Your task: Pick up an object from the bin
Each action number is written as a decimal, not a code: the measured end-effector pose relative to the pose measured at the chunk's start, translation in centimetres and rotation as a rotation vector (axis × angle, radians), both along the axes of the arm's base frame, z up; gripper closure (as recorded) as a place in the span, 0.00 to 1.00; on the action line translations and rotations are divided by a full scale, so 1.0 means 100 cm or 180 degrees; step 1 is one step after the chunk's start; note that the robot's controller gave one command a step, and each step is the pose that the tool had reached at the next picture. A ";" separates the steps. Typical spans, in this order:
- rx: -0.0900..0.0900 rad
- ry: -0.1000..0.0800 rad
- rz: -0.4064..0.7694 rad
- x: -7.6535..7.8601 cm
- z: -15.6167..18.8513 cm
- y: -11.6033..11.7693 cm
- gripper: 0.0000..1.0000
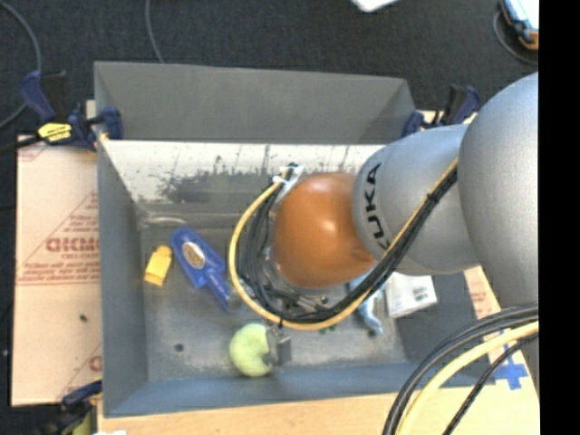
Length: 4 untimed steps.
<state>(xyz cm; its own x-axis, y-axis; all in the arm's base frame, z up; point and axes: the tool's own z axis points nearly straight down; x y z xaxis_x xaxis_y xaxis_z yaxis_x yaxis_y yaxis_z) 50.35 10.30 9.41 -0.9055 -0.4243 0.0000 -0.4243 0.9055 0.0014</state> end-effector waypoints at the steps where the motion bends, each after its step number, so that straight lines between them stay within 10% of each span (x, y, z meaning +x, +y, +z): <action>1: 0.0007 -0.0056 0.0685 0.022 -0.022 0.001 0.00; 2: -0.0002 0.0001 0.0400 0.016 -0.022 -0.034 1.00; 4: 0.0001 -0.0010 0.0470 0.026 -0.019 -0.034 1.00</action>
Offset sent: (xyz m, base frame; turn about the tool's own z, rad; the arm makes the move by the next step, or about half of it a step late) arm 0.0144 -0.0334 -0.0241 -0.1290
